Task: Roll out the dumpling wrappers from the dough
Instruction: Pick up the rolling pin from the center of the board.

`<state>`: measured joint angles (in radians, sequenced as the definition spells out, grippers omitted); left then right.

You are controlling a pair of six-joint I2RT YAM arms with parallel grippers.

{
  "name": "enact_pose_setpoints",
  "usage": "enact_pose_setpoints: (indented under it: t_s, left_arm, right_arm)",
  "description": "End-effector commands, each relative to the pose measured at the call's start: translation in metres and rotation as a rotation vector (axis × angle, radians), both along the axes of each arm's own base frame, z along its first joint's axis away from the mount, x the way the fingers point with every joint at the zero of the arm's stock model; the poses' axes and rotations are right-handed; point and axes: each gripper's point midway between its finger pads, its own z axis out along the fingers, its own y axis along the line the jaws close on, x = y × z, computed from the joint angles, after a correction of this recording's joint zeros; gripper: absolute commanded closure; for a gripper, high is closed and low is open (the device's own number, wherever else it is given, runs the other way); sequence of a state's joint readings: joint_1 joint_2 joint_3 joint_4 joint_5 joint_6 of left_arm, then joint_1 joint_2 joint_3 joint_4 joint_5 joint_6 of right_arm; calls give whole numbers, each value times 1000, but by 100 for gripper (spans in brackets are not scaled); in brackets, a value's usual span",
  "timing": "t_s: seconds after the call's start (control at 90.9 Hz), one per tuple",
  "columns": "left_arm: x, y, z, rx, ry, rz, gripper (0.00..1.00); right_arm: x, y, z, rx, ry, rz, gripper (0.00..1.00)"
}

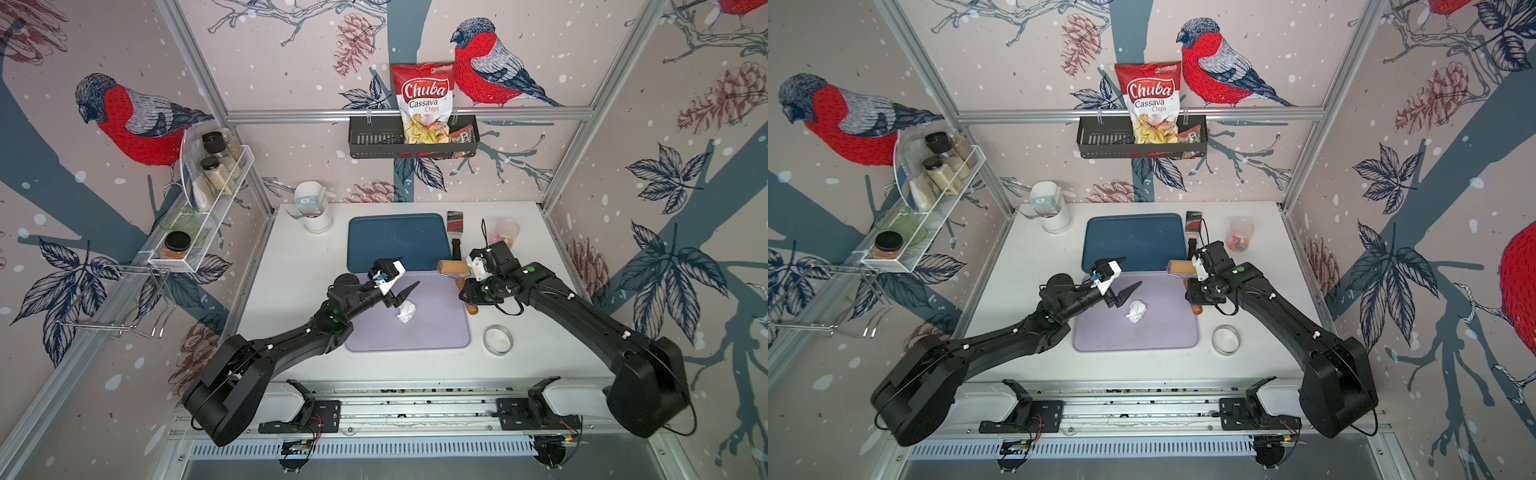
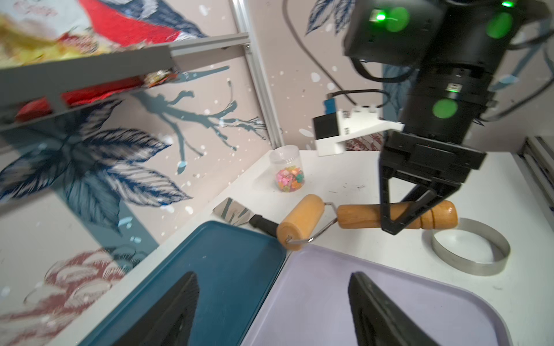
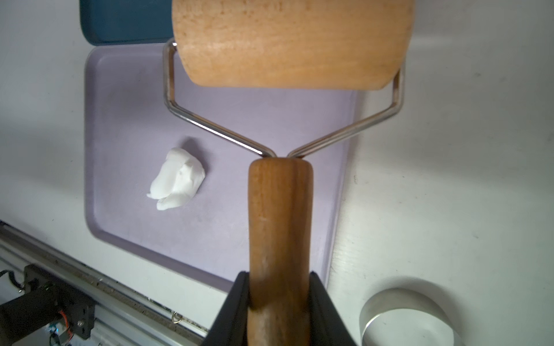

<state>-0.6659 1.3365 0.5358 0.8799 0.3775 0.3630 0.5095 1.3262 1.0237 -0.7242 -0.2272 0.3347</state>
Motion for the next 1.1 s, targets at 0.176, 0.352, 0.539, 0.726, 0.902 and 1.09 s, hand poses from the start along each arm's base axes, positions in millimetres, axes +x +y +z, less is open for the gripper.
enact_pose_setpoints:
  t_s: [0.176,0.352,0.539,0.726,0.902,1.09]
  left_arm:
    - [-28,-60,-41,279,-178,-210,19]
    - [-31,-83,-64,392,-196,-269,20]
    - [-27,-94,-75,442,-204,-290,21]
    - [-26,-107,-79,457,-215,-309,22]
    - [-19,-117,-76,456,-213,-279,29]
    - [-9,-120,-73,439,-235,-229,47]
  right_arm:
    - [-22,26,20,128,61,173,100]
    - [-25,30,26,145,68,196,100]
    - [-30,31,27,159,77,205,100]
    - [-32,33,28,175,74,211,100]
    - [-33,35,25,182,78,215,100]
    - [-30,37,26,204,68,205,100]
